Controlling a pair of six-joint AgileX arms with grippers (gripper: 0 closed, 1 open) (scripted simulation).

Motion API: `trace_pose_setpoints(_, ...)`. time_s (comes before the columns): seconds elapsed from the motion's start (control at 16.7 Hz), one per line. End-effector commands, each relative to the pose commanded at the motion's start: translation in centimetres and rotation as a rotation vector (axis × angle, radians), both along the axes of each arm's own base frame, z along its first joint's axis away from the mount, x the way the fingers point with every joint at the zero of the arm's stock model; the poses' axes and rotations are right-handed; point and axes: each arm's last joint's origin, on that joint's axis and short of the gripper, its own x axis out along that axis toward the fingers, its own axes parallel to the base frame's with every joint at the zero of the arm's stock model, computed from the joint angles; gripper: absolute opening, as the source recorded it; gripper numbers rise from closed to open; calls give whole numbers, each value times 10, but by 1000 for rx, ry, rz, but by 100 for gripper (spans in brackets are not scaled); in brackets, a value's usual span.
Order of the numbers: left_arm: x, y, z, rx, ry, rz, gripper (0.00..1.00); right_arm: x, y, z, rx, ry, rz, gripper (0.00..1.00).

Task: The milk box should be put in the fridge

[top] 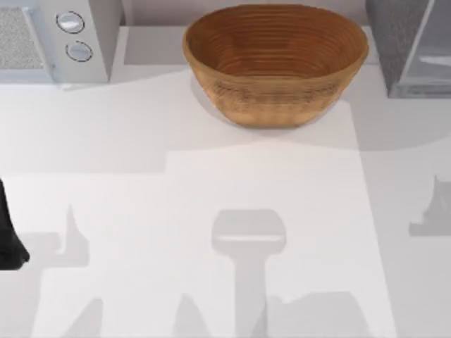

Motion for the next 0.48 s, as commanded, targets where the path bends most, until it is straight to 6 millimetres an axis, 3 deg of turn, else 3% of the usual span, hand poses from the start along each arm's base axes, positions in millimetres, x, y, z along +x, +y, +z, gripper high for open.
trace_pose_setpoints(0.24, 0, 0, 0, 0, 0, 0, 100, 47, -9, 41, -11, -24, -6, 0)
trace_pose_setpoints(0.48, 0, 0, 0, 0, 0, 0, 100, 127, -29, 47, -17, 5, -10, 0)
